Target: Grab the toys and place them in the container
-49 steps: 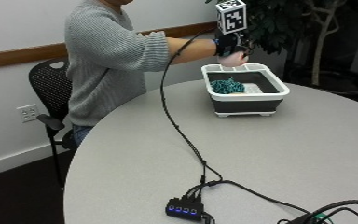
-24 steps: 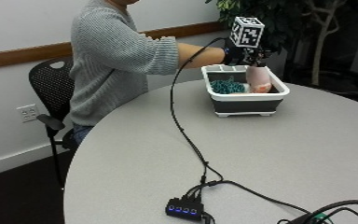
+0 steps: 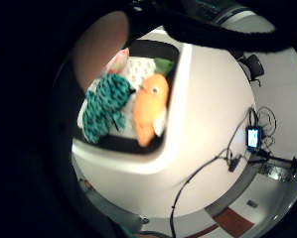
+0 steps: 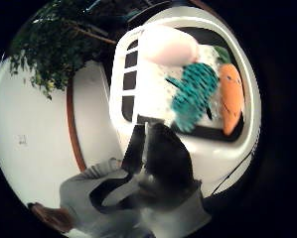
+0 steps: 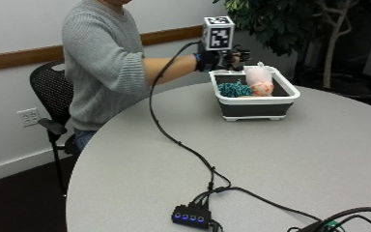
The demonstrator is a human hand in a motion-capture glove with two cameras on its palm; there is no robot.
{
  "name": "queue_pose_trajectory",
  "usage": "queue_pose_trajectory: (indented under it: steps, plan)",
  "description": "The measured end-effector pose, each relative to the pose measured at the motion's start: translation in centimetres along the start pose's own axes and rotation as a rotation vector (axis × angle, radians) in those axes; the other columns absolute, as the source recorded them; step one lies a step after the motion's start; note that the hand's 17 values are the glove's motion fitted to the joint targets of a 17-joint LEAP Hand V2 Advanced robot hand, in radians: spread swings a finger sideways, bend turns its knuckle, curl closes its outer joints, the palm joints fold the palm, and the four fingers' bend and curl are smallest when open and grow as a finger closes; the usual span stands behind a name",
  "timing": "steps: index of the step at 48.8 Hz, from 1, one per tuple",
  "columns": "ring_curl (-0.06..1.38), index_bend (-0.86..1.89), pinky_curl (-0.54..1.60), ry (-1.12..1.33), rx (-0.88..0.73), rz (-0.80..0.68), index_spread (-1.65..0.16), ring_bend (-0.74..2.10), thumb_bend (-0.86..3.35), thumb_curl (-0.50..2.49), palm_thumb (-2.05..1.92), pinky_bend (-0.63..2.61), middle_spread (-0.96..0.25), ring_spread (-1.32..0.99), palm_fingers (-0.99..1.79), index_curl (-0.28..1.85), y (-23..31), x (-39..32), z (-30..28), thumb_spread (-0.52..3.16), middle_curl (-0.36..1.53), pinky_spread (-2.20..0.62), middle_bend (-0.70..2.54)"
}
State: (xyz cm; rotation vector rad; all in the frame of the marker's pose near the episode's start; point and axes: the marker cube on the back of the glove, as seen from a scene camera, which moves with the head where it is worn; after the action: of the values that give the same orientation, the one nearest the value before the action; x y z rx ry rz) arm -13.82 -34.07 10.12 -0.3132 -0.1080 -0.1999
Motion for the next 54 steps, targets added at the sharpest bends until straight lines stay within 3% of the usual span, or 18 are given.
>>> queue_pose_trajectory:
  steps: [10,18,30,37,46,54]
  plan:
    - [0.20,0.16,0.36,0.133,0.105,0.061,-0.35,0.10,-0.03,0.38,-0.04,0.73,-0.10,-0.03,-0.28,0.41,12.4,5.9,-1.5,1.37,0.25,0.05,0.10]
    - [0.16,0.18,0.36,0.259,0.107,0.189,-0.35,0.11,-0.03,0.35,-0.05,0.71,-0.11,-0.03,-0.23,0.40,18.4,8.0,-0.4,1.38,0.23,0.06,0.11]
    - [0.14,0.18,0.35,0.192,0.117,0.154,-0.36,0.12,-0.04,0.30,-0.05,0.69,-0.11,-0.03,-0.21,0.40,26.8,4.1,4.8,1.37,0.21,0.06,0.12]
    - [0.13,0.21,0.35,0.241,0.150,0.249,-0.36,0.13,-0.03,0.29,-0.05,0.68,-0.11,-0.03,-0.17,0.40,32.1,2.5,9.5,1.38,0.21,0.06,0.12]
    - [0.12,0.23,0.35,0.196,0.045,0.318,-0.37,0.14,-0.03,0.27,-0.04,0.68,-0.12,-0.05,-0.12,0.42,36.6,2.1,14.6,1.38,0.21,0.06,0.14]
    - [0.12,0.24,0.35,0.186,0.047,0.344,-0.37,0.15,-0.03,0.26,-0.04,0.68,-0.12,-0.06,-0.12,0.42,37.5,2.2,15.4,1.38,0.21,0.06,0.14]
